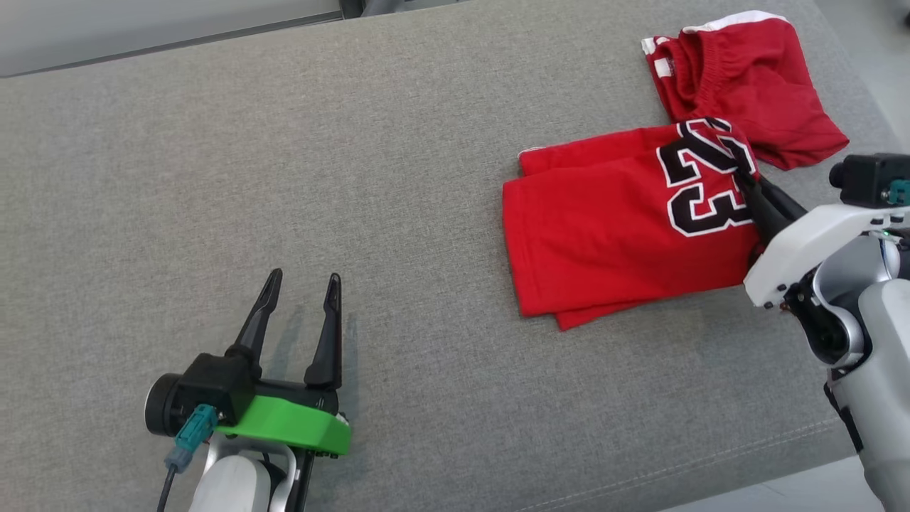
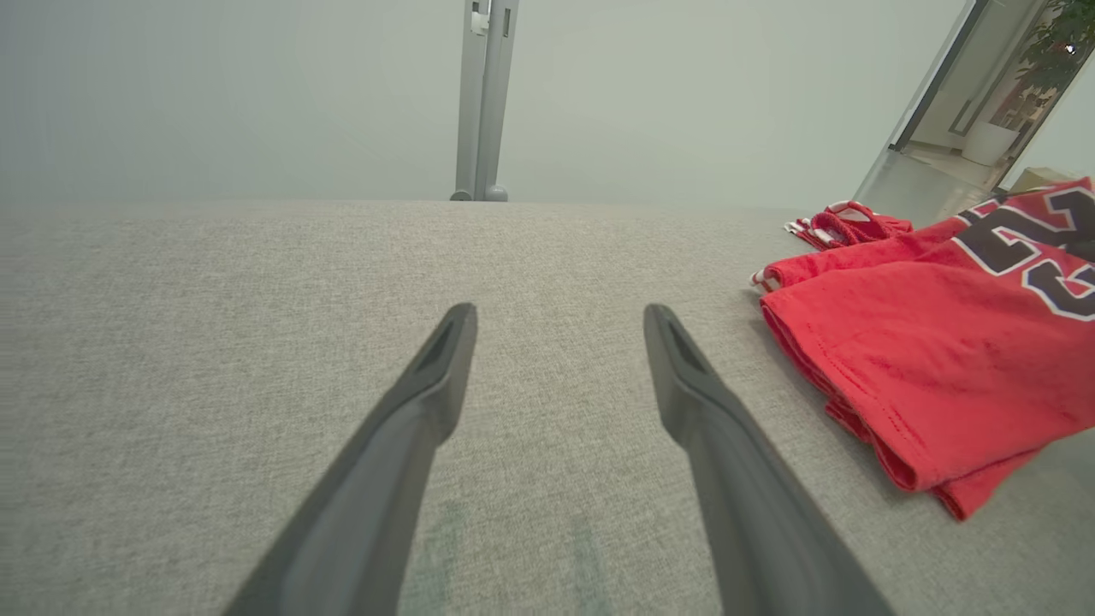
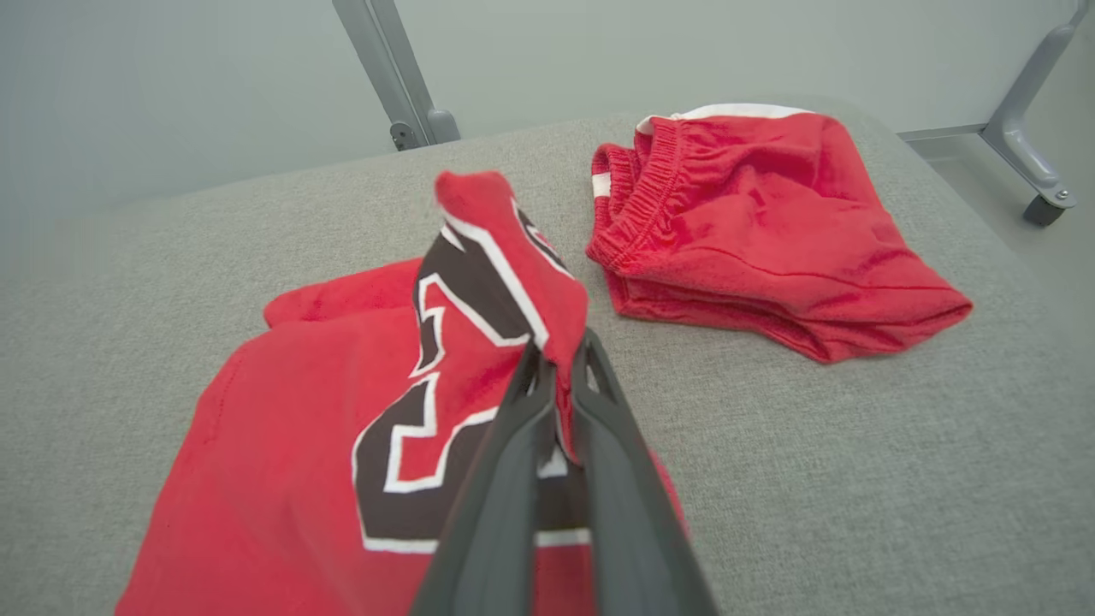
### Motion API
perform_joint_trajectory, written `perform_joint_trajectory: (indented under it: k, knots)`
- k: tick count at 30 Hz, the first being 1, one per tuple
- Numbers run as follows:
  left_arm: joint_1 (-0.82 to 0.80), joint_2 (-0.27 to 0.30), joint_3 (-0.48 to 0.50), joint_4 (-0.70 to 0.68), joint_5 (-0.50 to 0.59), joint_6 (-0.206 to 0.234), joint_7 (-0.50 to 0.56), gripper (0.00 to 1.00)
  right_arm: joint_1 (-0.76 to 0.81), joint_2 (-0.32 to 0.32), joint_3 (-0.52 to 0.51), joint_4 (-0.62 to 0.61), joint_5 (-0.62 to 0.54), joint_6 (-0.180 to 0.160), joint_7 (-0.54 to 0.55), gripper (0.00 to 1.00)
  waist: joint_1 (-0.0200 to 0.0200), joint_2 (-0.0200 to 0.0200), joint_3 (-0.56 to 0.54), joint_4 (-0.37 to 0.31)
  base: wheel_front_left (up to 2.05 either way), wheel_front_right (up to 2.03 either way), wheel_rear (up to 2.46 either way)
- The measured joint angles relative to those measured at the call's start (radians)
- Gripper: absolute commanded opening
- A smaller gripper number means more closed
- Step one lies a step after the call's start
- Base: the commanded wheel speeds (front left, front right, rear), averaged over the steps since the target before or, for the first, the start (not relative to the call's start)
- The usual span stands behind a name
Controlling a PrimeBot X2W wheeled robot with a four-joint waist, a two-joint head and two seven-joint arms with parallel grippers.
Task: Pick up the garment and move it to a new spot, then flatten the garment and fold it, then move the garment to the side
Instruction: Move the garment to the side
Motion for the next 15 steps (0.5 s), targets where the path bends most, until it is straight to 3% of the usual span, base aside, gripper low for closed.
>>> perform_joint_trajectory:
  k: [8, 15]
  knots:
    - [0.004, -0.001, 0.009, 0.003, -0.002, 0.000, 0.000, 1.00, -0.175, 0.019, -0.049, 0.081, -0.031, 0.000, 0.024, 0.00, 0.0000, 0.0000, -0.016, 0.058, 0.00, 0.00, 0.00]
    - [0.013, -0.002, 0.008, 0.000, -0.007, 0.000, 0.000, 1.00, -0.299, -0.007, -0.129, 0.195, -0.083, 0.000, 0.031, 0.00, 0.0000, 0.0000, -0.025, 0.116, 0.00, 0.00, 0.00]
